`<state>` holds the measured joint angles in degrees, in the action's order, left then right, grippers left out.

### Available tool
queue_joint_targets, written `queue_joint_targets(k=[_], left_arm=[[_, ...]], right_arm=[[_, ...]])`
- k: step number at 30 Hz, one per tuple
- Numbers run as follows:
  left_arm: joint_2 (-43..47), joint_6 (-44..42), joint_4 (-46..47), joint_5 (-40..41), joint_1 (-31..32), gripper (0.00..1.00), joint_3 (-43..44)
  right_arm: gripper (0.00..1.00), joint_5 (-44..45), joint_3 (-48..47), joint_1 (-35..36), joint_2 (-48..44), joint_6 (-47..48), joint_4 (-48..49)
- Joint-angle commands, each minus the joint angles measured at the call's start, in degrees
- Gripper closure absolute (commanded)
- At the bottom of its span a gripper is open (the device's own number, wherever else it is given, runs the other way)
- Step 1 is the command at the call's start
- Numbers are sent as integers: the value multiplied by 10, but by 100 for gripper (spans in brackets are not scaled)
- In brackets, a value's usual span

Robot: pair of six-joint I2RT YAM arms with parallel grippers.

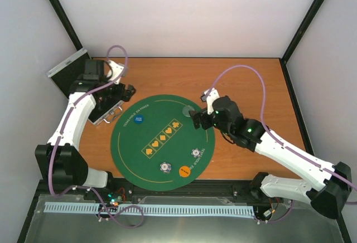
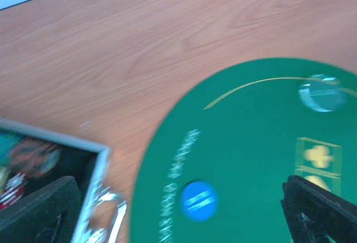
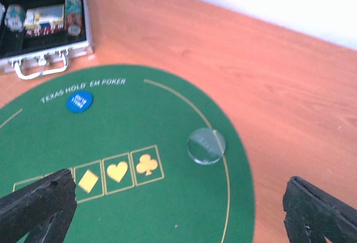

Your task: Distribute texas hold em gaming equipment

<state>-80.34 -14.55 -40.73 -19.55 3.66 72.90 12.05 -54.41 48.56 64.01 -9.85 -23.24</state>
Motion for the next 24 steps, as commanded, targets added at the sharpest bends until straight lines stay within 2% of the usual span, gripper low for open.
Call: queue_joint_targets(k=[1, 5, 10, 17, 24], left_arm=[[7, -51, -94, 84, -94, 0, 44], [9, -78, -138, 103, -183, 0, 53], [1, -94, -154, 110, -249, 0, 52], [-13, -89, -158, 111, -263, 0, 55], [-41, -93, -124, 112, -263, 0, 33]], right_arm=[[0, 15, 43, -23, -39, 20, 97], [0, 14, 52, -28, -41, 43, 108], [0, 10, 68, -35, -39, 62, 122], [0, -12, 95, -53, -37, 42, 130], [0, -14, 82, -53, -20, 26, 113]])
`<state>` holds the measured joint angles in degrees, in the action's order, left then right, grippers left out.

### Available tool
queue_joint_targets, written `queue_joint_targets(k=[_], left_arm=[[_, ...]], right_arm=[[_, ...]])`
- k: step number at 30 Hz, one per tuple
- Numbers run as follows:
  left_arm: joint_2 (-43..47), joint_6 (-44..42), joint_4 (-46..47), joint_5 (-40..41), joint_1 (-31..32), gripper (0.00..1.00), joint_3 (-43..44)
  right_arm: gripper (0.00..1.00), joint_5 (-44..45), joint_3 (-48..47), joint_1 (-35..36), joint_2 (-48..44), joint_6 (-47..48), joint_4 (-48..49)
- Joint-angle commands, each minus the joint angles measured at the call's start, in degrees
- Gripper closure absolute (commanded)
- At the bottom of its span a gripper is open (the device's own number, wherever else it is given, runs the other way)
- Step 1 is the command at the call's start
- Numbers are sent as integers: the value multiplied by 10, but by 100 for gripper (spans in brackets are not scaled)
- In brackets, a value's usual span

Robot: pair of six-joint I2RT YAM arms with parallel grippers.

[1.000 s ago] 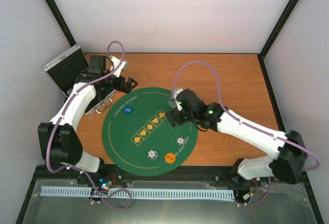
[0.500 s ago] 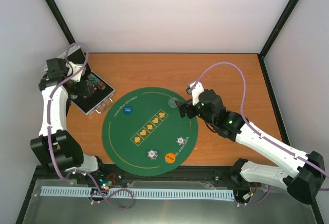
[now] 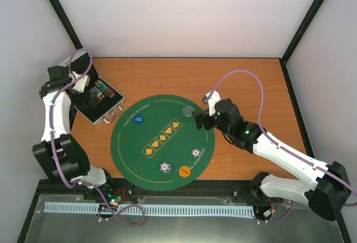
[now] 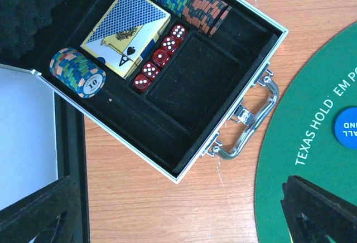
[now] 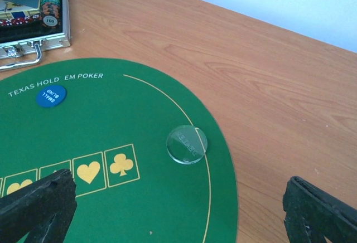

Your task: Distribute texas hold em gaming equipment

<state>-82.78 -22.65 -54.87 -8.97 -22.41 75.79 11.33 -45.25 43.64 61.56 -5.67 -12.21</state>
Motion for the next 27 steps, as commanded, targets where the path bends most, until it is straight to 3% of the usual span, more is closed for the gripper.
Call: queue_joint_targets(k=[1, 5, 16, 24, 27], left_arm=[[-22, -11, 21, 11, -2, 0, 5], [-44, -18, 39, 21, -2, 2, 15], [-95, -58, 78, 59, -3, 22, 40], [-111, -82, 124, 141, 24, 31, 29], [-110, -98, 167, 167, 26, 40, 7]], right_arm=[[0, -13, -10, -4, 6, -17, 4], [0, -27, 0, -4, 9, -17, 25], [0, -29, 0, -4, 30, 3, 26], [0, -52, -28, -4, 48, 5, 11], [0, -67, -59, -4, 64, 0, -11]])
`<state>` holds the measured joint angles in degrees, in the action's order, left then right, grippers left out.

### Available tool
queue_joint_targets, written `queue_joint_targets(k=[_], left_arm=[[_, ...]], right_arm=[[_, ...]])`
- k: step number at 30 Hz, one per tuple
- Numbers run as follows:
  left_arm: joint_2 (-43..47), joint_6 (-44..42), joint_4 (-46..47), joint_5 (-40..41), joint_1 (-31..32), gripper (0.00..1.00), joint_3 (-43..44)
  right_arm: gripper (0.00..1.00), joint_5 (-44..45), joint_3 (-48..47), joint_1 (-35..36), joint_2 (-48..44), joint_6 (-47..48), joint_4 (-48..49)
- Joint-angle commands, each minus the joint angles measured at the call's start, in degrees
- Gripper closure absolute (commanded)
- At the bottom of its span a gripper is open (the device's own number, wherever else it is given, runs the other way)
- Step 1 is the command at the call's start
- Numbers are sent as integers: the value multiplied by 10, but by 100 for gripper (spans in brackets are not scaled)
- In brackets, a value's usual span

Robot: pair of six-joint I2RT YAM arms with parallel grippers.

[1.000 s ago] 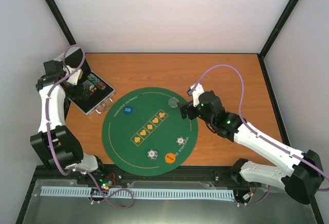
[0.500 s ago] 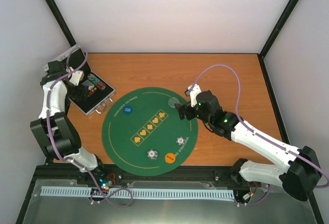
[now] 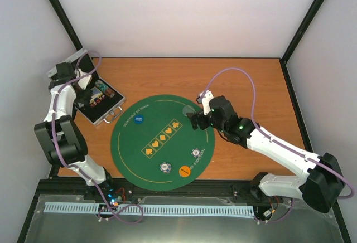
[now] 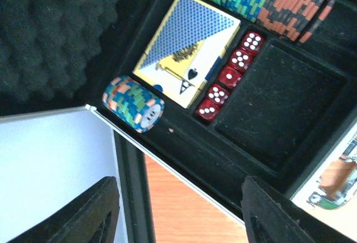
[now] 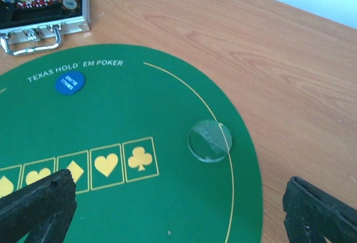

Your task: Distribute texas hold em gaming equipment

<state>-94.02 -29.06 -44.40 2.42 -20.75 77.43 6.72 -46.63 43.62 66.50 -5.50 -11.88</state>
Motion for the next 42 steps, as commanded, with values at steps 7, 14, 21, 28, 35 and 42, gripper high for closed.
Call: queue_joint_targets(k=[7, 14, 21, 28, 35, 42], left_arm=[[-24, -69, 173, 93, 9, 46, -56], [-77, -77, 259, 124, 8, 55, -71], [-118, -76, 293, 131, 6, 57, -80], [-133, -74, 313, 148, 5, 60, -88], [-147, -82, 328, 158, -1, 61, -95], [-153, -73, 308, 137, -2, 61, -94]], right_arm=[[0, -62, -112, -2, 50, -44, -60], [0, -58, -118, 3, 45, -67, -71], [0, -37, -124, 5, 47, -55, -92], [0, -39, -125, 5, 58, -48, -97], [0, -40, -123, 5, 58, -44, -97], [0, -40, -119, 5, 55, -44, -102]])
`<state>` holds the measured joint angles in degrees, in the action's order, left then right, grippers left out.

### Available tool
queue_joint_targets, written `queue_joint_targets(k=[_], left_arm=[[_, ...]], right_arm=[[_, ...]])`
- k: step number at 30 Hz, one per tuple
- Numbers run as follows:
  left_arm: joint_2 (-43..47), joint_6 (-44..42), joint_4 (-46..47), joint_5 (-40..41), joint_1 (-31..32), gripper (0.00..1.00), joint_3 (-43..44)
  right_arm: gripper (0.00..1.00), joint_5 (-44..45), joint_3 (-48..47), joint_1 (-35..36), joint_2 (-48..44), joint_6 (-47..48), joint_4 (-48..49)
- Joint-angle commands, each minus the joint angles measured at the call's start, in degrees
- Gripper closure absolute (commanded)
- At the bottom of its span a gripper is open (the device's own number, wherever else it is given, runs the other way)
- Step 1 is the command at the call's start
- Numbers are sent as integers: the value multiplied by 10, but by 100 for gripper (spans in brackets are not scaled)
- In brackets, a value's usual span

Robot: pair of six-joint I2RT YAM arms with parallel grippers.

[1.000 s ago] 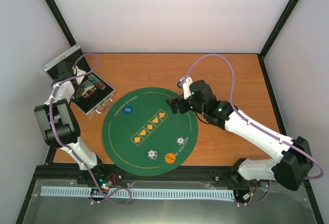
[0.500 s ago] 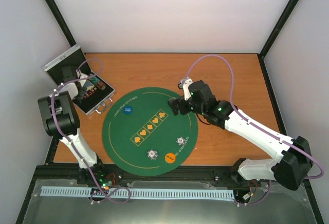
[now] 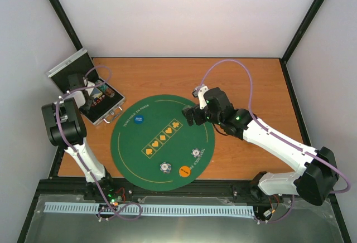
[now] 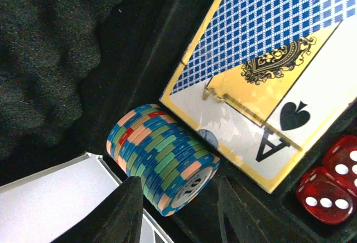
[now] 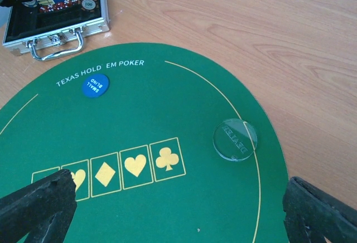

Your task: Distribute texas hold em gaming equipment

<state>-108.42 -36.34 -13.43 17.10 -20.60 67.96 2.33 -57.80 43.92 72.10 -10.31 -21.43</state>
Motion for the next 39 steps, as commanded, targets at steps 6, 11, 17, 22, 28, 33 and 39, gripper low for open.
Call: queue_joint_targets(k=[6, 11, 17, 22, 28, 33, 39], left_arm=[[-6, -3, -4, -17, -4, 60, -18], [-6, -5, 8, -8, -4, 58, -16], [-8, -7, -1, -5, -4, 51, 9], [-19, -7, 2, 2, -4, 51, 20], [-26, -7, 7, 7, -3, 51, 24], [-40, -12, 5, 11, -4, 51, 30], [-48, -10, -4, -11, -6, 51, 22]], right_arm=[[0, 6, -6, 2, -2, 5, -6], [0, 2, -7, 2, -3, 5, -7], [0, 0, -5, 2, -3, 5, -7], [0, -4, -4, 2, -4, 5, -8], [0, -7, -3, 2, -2, 7, -9], [0, -11, -6, 2, 4, 9, -8], [0, -13, -6, 2, 4, 10, -10]])
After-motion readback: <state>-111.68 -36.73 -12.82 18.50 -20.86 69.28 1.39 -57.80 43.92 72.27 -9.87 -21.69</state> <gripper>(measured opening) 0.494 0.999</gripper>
